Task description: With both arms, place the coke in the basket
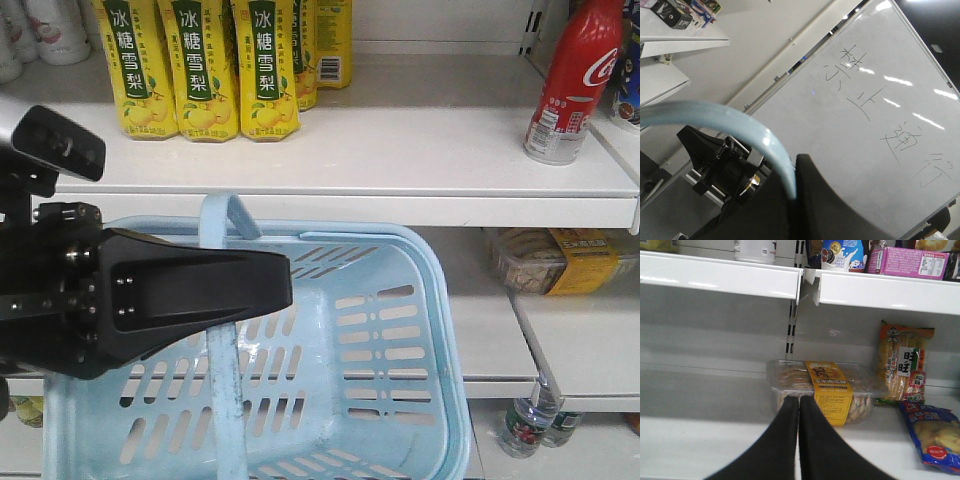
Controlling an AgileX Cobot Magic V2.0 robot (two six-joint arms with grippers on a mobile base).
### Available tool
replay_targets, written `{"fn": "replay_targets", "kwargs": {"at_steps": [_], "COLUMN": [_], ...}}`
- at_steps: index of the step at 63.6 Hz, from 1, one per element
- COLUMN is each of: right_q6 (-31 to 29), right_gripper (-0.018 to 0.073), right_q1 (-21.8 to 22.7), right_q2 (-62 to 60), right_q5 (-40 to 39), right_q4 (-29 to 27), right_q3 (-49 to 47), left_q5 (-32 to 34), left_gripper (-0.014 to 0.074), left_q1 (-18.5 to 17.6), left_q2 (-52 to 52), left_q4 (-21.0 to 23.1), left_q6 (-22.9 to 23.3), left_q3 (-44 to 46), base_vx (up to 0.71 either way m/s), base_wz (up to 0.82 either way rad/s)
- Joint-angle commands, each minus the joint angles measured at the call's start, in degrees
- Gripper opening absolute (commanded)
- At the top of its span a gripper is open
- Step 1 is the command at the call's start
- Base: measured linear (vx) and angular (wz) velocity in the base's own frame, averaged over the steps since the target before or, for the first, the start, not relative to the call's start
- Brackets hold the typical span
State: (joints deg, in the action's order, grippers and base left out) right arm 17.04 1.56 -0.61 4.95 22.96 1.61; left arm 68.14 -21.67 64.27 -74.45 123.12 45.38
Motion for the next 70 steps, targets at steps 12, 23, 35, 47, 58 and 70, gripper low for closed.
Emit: {"fn": "replay_targets", "kwargs": {"at_steps": [12,23,35,47,58,70], "right_q6": [-0.3,-0.3,-0.3,-0.3,-0.3,-0.3], "right_gripper": [-0.0005,-0.0005,-0.0005,-0.0005,-0.0005,-0.0005], "right_q1": [0.1,0.1,0.1,0.1,0.1,0.1], "right_q2": [-0.7,-0.7,-0.7,-0.7,-0.7,-0.7], "right_q5": [-3.9,-3.9,-3.9,-3.9,-3.9,-3.9], "right_q4": [0.6,0.6,0.6,0.6,0.6,0.6], "right_q3": [0.4,0.4,0.4,0.4,0.4,0.4], "left_q5": [6.1,6.1,6.1,6.1,6.1,6.1], "left_gripper": [-0.0006,-0.0006,-0.0006,-0.0006,-0.0006,-0.0006], "left_q1": [-0.1,-0.1,-0.1,-0.1,-0.1,-0.1], "left_q2": [-1.3,-1.3,-1.3,-1.3,-1.3,-1.3], "left_q4": [5.2,5.2,5.2,5.2,5.2,5.2], "left_q6": [-0.3,-0.3,-0.3,-0.3,-0.3,-0.3], "left_q3": [2.0,2.0,2.0,2.0,2.0,2.0], "base_vx": [0.02,0.02,0.02,0.02,0.02,0.01], "base_wz": [0.00,0.01,0.00,0.00,0.00,0.00]}}
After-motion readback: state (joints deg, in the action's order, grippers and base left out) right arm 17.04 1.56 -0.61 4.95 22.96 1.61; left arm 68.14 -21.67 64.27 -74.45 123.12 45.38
